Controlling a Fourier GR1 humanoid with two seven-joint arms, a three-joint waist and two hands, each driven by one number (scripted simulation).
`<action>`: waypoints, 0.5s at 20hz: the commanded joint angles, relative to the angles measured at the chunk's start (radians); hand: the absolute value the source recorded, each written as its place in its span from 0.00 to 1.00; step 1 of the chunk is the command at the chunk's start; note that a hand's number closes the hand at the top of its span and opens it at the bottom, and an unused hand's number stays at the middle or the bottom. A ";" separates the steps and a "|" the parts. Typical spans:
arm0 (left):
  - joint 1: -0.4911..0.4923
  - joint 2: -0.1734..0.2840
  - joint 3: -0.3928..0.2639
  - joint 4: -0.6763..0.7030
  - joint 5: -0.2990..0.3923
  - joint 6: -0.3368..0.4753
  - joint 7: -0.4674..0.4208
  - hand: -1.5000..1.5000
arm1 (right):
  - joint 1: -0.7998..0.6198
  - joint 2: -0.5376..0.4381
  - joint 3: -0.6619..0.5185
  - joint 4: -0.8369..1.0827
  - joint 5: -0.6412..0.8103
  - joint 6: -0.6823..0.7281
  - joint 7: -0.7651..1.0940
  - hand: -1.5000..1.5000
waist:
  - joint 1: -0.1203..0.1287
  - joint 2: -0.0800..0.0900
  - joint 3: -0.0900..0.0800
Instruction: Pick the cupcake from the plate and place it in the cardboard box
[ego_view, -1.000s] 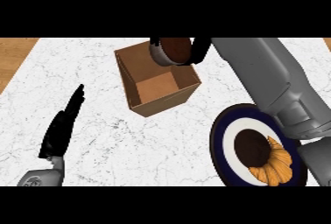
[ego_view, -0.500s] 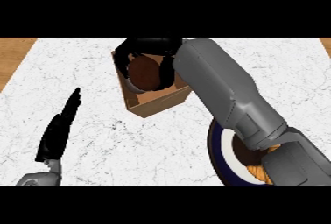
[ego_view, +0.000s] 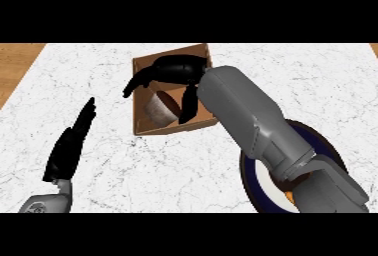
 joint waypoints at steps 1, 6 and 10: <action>-0.017 0.000 0.000 -0.017 -0.005 0.004 0.017 0.50 | 0.048 0.001 -0.019 -0.003 -0.103 0.075 -0.031 0.00 | 0.007 0.001 0.000; 0.000 -0.005 -0.010 0.001 -0.004 -0.007 -0.003 0.50 | -0.015 0.001 -0.184 0.059 -0.297 0.134 0.074 0.00 | 0.010 0.006 0.000; -0.045 -0.001 -0.014 -0.011 -0.020 0.001 0.027 0.50 | -0.081 0.001 -0.281 0.118 -0.418 0.211 0.168 0.00 | 0.021 0.012 0.001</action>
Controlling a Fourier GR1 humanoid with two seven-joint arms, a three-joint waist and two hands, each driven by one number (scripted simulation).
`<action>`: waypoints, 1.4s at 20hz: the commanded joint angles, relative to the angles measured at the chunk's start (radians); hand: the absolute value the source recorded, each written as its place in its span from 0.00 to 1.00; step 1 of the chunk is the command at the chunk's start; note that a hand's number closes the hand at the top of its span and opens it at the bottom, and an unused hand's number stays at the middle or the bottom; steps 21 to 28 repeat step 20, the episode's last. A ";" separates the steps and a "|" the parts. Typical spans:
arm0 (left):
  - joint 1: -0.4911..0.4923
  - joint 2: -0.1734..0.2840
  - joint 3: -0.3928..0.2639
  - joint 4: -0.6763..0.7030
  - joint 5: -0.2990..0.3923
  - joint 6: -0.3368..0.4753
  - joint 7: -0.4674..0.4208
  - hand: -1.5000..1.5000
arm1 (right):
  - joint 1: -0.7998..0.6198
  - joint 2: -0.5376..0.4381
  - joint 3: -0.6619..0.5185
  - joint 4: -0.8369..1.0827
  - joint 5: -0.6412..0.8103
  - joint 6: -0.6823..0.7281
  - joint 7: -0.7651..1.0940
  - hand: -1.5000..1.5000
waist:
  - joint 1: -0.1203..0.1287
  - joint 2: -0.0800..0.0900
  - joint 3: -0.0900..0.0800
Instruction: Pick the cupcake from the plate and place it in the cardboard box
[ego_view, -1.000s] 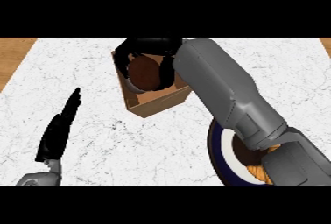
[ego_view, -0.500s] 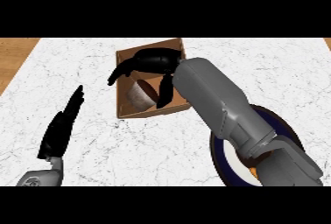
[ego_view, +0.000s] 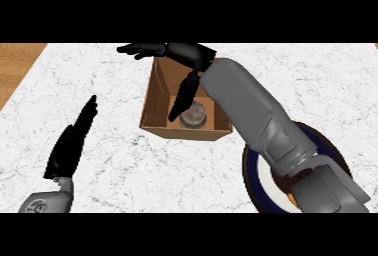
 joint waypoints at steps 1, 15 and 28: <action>-0.002 -0.031 -0.030 -0.010 -0.014 0.013 -0.003 0.50 | -0.043 0.000 -0.117 0.075 -0.133 0.108 0.040 0.00 | 0.011 0.009 0.000; -0.054 -0.016 -0.029 -0.012 -0.004 -0.014 0.002 0.50 | -0.129 -0.265 -0.295 0.204 -0.261 0.154 0.169 0.00 | 0.050 0.054 0.002; -0.065 -0.005 -0.022 -0.008 -0.002 -0.021 -0.016 0.50 | -0.119 -0.320 -0.282 0.187 -0.244 0.202 0.157 0.00 | 0.081 0.076 0.003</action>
